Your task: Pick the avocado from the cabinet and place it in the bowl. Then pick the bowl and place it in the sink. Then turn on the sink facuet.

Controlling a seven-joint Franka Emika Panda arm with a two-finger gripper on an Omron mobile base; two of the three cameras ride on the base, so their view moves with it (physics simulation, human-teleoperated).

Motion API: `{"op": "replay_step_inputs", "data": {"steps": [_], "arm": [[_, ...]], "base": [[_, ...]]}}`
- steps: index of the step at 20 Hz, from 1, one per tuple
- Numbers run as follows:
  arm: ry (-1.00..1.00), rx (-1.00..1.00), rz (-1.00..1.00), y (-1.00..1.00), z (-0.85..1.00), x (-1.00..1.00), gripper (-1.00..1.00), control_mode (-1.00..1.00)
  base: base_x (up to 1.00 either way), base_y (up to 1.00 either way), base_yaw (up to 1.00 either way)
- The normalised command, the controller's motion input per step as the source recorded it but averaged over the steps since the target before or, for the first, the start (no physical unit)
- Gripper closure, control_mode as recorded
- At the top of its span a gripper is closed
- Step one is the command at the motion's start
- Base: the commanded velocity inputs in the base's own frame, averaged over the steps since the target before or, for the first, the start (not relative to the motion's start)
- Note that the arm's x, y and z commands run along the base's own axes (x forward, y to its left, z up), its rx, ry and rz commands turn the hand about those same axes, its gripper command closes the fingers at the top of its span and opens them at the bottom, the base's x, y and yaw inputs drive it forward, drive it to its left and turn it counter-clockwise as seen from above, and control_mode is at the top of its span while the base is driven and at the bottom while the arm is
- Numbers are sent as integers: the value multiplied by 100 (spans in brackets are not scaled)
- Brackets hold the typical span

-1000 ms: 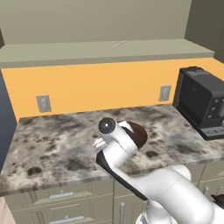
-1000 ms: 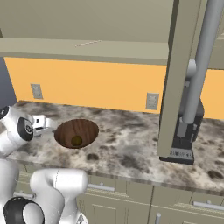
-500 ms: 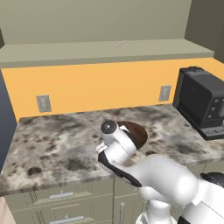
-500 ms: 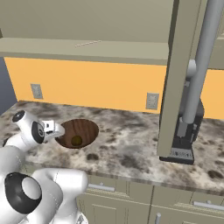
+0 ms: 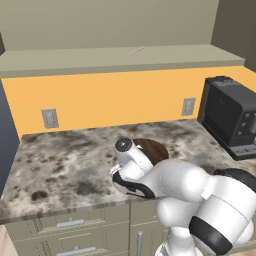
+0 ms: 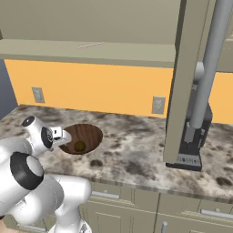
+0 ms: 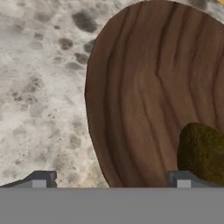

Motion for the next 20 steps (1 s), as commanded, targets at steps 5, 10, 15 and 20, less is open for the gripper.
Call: {"op": "replay_step_inputs", "data": {"steps": [5, 10, 15, 20], "arm": [[0, -1, 5, -14, -28, 15, -100, -100], [0, -1, 5, -15, -18, 3, -100, -100], [0, 0, 4, -12, -7, 0, 100, -100], [2, 0, -2, -1, 1, 0, 100, -100]], "base": [[0, 0, 0], [0, 0, 0], [0, 0, 0], [0, 0, 0]]}}
